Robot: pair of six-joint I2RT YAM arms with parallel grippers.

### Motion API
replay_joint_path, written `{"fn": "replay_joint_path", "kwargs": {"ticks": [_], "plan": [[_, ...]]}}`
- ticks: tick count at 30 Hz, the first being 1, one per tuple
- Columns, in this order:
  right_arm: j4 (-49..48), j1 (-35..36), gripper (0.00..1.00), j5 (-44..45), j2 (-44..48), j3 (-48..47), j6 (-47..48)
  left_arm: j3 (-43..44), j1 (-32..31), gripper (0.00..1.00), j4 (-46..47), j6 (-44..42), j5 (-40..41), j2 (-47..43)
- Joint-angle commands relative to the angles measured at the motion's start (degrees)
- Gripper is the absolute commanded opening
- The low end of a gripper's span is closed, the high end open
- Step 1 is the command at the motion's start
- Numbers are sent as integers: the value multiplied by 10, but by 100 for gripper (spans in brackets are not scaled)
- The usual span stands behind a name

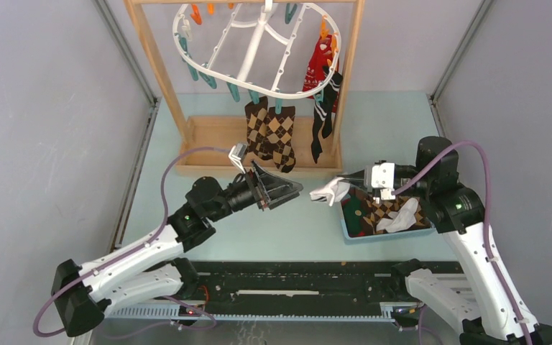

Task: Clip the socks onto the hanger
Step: Pick up the sock from the bin.

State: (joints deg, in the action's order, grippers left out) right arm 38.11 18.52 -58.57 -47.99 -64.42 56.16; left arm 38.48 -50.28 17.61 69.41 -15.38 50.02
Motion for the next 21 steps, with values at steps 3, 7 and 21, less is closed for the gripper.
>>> {"fn": "replay_joint_path", "kwargs": {"ticks": [3,7,21], "plan": [[-66,17,0,37,-2,19,-21,-43,-3,95,116,207,43,22],[-81,27,0,45,1,28,-22,-47,-4,96,115,269,65,27],[-94,47,0,56,-2,29,-16,-70,-14,96,134,356,44,53]]}}
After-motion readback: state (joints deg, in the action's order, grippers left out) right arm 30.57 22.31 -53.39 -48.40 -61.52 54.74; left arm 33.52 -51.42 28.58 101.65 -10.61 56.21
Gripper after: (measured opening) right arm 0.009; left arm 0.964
